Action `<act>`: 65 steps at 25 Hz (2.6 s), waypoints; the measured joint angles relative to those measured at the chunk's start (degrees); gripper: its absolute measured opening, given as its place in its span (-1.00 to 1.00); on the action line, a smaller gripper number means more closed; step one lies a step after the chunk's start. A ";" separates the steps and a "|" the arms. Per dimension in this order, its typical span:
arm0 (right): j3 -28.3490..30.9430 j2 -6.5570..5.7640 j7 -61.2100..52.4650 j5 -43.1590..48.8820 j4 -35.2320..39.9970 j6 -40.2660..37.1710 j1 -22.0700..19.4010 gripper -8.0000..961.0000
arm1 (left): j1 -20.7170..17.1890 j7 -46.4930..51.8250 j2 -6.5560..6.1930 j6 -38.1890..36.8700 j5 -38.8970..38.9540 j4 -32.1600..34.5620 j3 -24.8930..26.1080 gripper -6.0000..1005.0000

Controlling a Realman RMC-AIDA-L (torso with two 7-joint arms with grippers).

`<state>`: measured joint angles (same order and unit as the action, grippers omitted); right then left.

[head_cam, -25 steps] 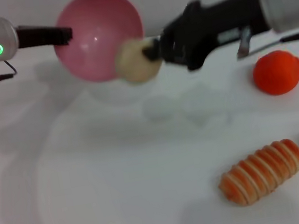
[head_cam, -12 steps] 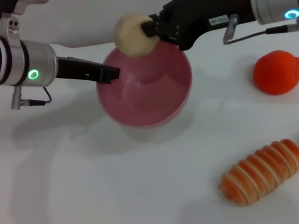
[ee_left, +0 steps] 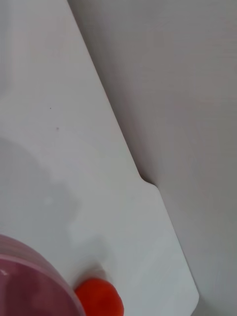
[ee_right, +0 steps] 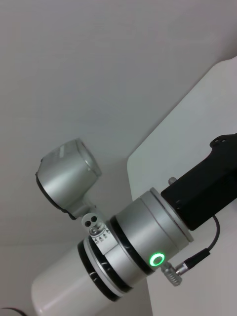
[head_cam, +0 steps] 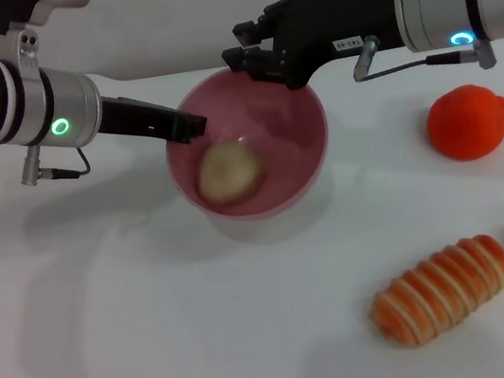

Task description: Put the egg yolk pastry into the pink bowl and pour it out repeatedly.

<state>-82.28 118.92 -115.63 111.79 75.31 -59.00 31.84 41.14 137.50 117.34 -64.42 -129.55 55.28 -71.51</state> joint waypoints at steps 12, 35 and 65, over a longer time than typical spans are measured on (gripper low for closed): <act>3.70 -0.46 0.14 -0.30 1.53 0.92 -0.08 0.15 | -0.40 -0.04 0.17 1.21 0.00 -0.68 0.19 -0.80; 23.82 -0.24 31.81 -31.46 -8.75 1.89 -4.50 0.49 | 0.15 -0.04 0.17 4.75 0.01 -2.29 0.01 -0.79; 26.49 0.45 86.77 -88.18 -48.34 -27.97 -4.74 0.49 | -1.53 -3.40 0.37 10.50 0.34 -3.86 -0.18 -0.79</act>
<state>-55.79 119.37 -28.86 23.61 26.97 -86.97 27.10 39.60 134.10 117.71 -53.92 -129.21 51.42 -71.69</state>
